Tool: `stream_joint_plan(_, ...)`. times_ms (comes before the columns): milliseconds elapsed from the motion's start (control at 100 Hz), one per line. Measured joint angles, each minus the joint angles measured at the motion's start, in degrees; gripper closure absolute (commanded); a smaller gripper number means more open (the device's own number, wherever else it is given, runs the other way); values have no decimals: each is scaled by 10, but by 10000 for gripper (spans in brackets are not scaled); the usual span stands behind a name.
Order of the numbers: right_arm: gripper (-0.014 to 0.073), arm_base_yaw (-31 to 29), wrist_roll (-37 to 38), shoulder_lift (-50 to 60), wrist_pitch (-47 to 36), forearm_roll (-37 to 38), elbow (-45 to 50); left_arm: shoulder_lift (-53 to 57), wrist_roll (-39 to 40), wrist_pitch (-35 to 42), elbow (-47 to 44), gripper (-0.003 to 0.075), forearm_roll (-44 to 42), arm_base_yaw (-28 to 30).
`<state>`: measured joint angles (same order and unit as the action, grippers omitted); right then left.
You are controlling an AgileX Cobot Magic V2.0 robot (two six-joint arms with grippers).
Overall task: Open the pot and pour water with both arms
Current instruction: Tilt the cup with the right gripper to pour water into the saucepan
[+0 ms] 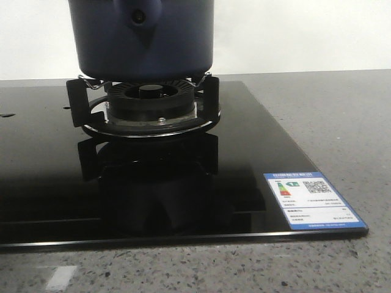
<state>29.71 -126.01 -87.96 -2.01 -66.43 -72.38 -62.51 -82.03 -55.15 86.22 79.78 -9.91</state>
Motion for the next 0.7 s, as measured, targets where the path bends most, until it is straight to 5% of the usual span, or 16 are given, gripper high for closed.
stream_joint_plan(700, 242, 0, 0, -26, -77, 150, -1, 0, 1, 0, 0, 401, -6, 0)
